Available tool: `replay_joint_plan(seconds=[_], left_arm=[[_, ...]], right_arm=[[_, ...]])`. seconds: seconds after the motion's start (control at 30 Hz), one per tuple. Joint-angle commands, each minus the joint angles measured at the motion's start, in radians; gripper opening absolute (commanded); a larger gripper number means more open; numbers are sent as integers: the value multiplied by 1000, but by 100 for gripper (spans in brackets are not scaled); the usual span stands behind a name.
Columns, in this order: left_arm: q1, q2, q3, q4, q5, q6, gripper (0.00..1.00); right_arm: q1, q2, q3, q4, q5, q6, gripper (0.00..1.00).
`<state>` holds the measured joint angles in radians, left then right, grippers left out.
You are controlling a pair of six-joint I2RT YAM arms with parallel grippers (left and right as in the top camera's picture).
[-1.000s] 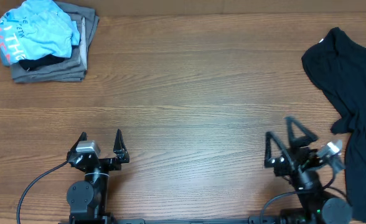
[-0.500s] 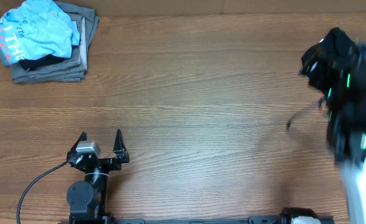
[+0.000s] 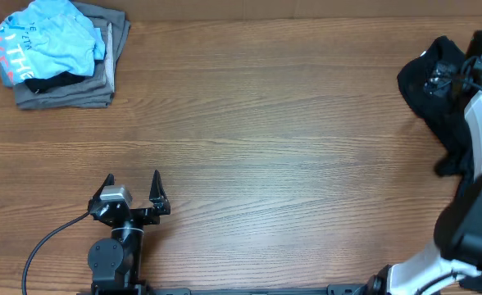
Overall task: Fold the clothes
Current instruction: 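Reach the right gripper to the black t-shirt and grasp its edge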
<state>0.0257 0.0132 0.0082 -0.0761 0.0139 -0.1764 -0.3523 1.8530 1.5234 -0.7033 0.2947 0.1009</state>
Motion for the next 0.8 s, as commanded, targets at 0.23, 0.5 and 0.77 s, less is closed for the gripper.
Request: replay_joint_plan(seconds=[0.23, 0.5, 0.77], left_arm=[[-4, -9, -3, -2, 1, 23, 100], [-4, -9, -3, -2, 1, 23, 100], [-4, -9, -3, -2, 1, 23, 100]], right_arm=[[-193, 191, 34, 162, -112, -45, 100], [-343, 233, 34, 325, -201, -16, 100], [-419, 287, 34, 421, -326, 60, 100]])
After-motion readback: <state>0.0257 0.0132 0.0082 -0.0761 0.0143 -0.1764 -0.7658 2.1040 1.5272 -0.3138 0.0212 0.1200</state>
